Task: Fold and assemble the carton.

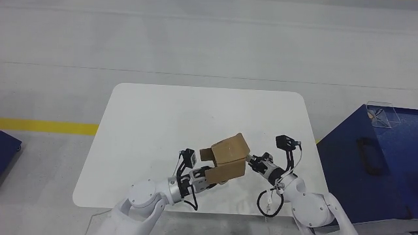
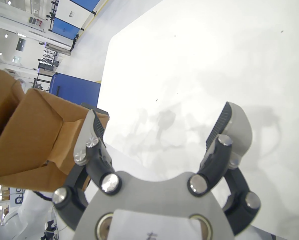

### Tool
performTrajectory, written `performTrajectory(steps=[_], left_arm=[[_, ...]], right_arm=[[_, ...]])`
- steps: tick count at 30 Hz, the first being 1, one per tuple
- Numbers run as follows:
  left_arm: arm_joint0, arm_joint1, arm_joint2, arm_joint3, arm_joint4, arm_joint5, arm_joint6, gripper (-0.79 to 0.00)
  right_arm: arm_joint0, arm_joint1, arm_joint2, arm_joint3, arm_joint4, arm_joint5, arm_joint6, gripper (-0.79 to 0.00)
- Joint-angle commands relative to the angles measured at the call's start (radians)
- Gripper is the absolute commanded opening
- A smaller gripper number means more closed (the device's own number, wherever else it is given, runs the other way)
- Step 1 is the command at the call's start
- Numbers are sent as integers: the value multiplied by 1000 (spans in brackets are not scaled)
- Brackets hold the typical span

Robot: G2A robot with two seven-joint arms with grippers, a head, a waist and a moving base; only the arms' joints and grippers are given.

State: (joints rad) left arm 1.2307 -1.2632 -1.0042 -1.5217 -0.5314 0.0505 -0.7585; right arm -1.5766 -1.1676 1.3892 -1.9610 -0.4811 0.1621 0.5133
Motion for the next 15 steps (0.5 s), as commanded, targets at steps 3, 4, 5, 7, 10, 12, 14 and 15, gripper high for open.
performTrajectory(steps=[3,4,5,7,10,12,14,15], left_arm=[[-6,-2,5,4,2,4,3,-785],[-7,-2,6,4,1,4,4,-785],[-8,-2,7,4,0,5,2,-785],[-9,-2,7,5,0,5,3,-785],[-9,-3,7,6,-1,2,5,-785],[-10,-3,6,8,-4,1,6,-785],[-10,-3,3,12,-7,2,7,-785],[-11,-3,4,17,-10,11,8,-785]], right_arm=[[-7,-2,-13,-26,0,-7,-21,0],[-10,-2,-12,-30,1,-7,-23,0],[-12,-2,-10,-33,4,-8,-24,0],[-13,-2,-2,-33,10,-9,-30,0],[-9,-2,19,-24,37,-11,-45,0],[-9,-3,46,-19,72,-16,-71,0],[-13,-3,84,-12,113,-16,-103,0],[-16,-4,109,-6,150,-5,-127,0]])
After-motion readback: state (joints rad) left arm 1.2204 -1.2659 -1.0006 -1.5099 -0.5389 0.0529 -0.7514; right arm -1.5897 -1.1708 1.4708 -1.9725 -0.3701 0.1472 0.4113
